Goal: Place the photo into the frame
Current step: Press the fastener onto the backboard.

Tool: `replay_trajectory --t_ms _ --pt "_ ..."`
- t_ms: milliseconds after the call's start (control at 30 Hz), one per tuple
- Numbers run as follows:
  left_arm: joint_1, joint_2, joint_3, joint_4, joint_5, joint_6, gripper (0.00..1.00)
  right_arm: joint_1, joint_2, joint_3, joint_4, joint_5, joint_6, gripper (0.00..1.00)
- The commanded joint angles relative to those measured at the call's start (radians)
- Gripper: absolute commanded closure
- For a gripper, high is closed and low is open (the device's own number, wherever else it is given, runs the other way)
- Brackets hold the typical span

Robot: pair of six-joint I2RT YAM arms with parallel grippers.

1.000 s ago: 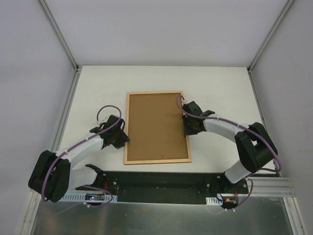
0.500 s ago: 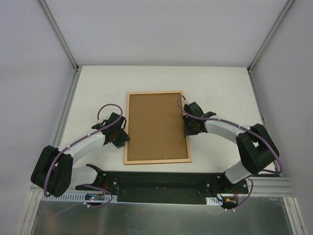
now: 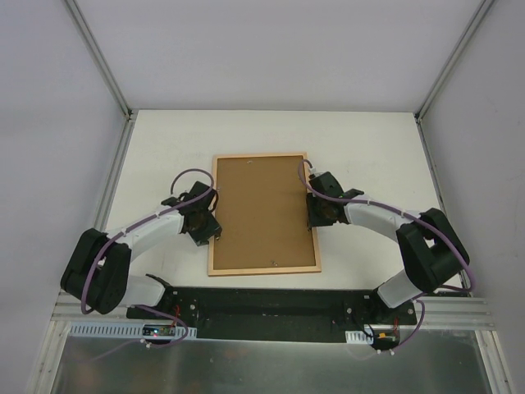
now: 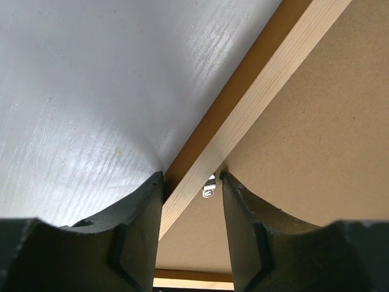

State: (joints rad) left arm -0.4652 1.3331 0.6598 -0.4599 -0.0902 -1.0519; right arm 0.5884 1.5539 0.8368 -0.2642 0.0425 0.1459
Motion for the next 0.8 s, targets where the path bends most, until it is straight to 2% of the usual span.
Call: replay_trajectory --t_ms 0,133,233,267,567,767 --pt "-0.023 0.098 -0.034 -0.089 -0.045 0.001 0.63 0.008 0.037 -0.053 0.048 -0.032 0.011 0.68" --pt "-0.024 0.113 -0.025 -0.117 -0.071 -0.014 0.77 0.002 0.018 -0.067 0.066 -0.067 0.012 0.68" --pt "-0.026 0.138 0.003 -0.141 -0.092 0.001 0.98 -0.007 0.000 -0.079 0.085 -0.084 0.014 0.64" --pt "-0.024 0.153 0.018 -0.149 -0.092 0.009 1.00 -0.009 -0.005 -0.082 0.089 -0.089 0.014 0.63" --pt "-0.056 0.294 0.159 -0.236 -0.117 0.030 1.00 -0.033 -0.061 -0.119 0.125 -0.127 0.021 0.44" --pt "-0.056 0.334 0.210 -0.293 -0.120 0.075 1.00 -0.052 -0.080 -0.137 0.141 -0.150 0.026 0.41"
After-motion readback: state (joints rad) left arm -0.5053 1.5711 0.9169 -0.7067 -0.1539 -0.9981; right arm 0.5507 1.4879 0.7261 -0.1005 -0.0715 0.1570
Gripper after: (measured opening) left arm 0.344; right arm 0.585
